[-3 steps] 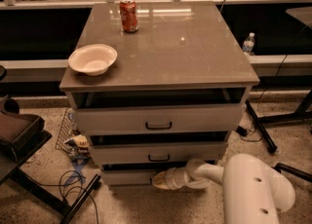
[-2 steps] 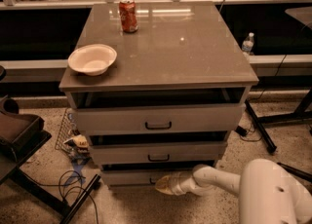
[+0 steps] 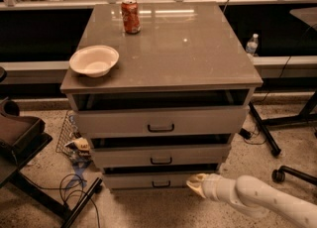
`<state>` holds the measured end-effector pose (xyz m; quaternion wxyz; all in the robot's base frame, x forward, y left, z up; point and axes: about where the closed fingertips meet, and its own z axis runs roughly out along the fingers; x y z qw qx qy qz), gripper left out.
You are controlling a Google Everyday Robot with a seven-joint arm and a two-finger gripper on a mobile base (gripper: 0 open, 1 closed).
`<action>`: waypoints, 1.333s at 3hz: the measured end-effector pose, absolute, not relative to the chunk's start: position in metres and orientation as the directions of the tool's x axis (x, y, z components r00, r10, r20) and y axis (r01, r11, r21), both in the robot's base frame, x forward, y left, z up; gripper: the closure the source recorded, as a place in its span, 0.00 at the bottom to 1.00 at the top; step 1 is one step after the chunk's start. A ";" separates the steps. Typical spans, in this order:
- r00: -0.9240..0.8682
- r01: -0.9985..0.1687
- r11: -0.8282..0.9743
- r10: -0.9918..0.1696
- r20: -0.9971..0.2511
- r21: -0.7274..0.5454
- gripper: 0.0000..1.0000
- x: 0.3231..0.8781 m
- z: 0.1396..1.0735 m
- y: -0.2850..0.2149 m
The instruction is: Close bottom drawer
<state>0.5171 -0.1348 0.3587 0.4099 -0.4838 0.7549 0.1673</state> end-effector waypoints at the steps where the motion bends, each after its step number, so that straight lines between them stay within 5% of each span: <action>1: -0.253 -0.810 0.566 -0.573 -0.779 -0.153 1.00 0.470 0.429 -0.172; 4: -0.283 -0.530 0.794 -0.497 -0.820 -0.299 1.00 0.391 0.612 -0.210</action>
Offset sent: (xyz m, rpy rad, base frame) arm -0.1435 -0.0910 0.2202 -0.0845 -0.0664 -0.3467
